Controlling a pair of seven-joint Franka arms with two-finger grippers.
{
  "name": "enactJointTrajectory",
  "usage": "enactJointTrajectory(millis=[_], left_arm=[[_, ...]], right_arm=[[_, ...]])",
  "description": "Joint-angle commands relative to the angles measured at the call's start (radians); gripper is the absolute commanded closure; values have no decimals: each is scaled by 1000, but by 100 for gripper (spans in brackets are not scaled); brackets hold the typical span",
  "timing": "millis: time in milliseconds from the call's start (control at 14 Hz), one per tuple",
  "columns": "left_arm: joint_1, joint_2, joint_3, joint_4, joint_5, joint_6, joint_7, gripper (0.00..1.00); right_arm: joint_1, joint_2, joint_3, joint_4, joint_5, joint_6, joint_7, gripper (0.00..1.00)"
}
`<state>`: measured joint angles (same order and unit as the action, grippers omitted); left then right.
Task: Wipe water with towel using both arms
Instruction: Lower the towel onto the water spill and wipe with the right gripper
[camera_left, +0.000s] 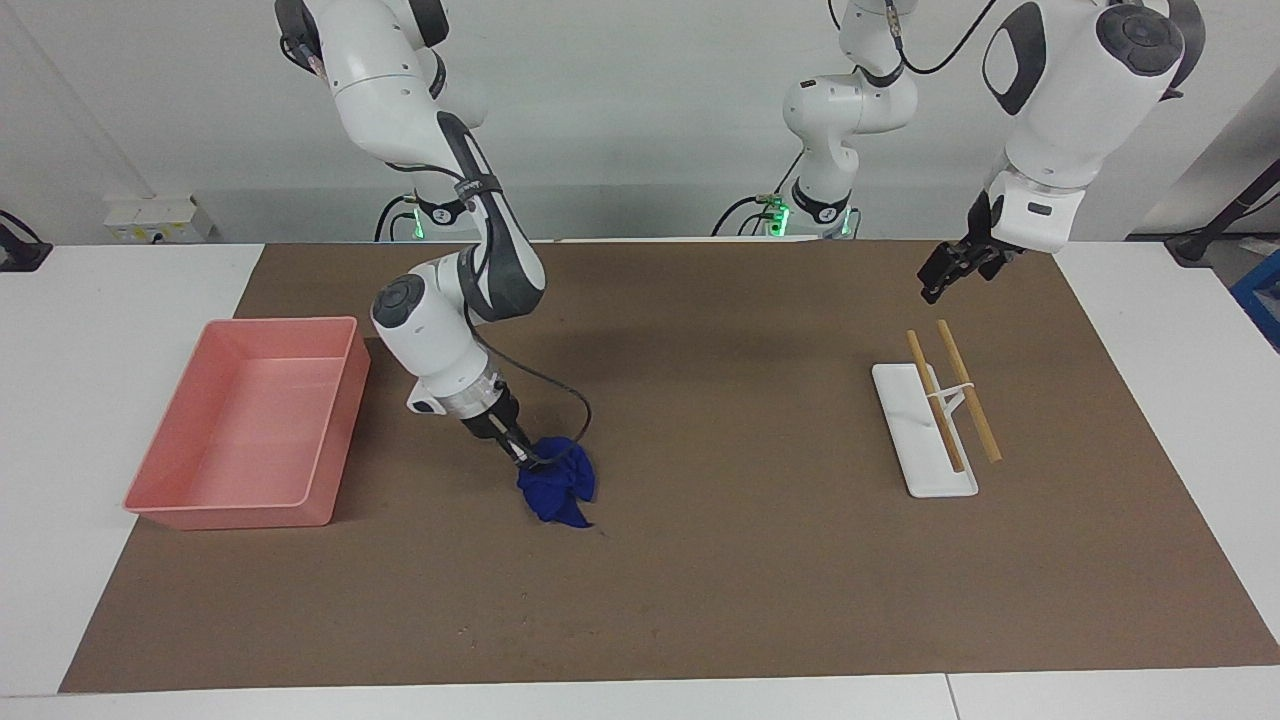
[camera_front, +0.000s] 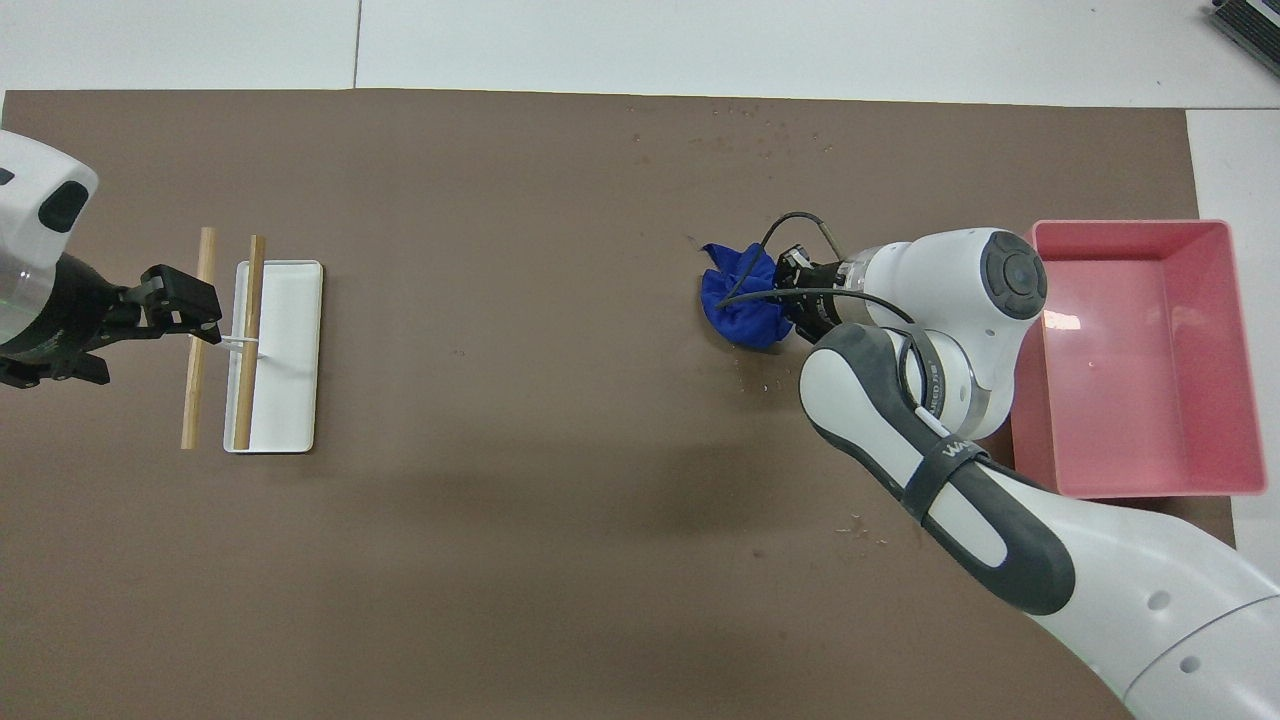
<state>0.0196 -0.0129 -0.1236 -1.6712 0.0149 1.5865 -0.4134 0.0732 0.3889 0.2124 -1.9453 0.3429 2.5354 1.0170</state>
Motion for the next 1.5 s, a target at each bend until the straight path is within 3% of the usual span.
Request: enactJointTrajectory(millis=[0, 857, 1143, 1429], left_arm=[[-3, -24, 31, -25, 14, 6, 129, 0], [-12, -12, 36, 2, 14, 32, 192, 0], [-13, -10, 38, 1, 16, 40, 194, 0], [-33, -9, 58, 2, 13, 40, 196, 0]], right_arm=[[0, -54, 7, -142, 13, 0, -52, 100], [-41, -165, 2, -294, 13, -197, -267, 100], [-61, -217, 2, -300, 11, -360, -329, 100], [-73, -266, -1, -282, -1, -386, -368, 100]])
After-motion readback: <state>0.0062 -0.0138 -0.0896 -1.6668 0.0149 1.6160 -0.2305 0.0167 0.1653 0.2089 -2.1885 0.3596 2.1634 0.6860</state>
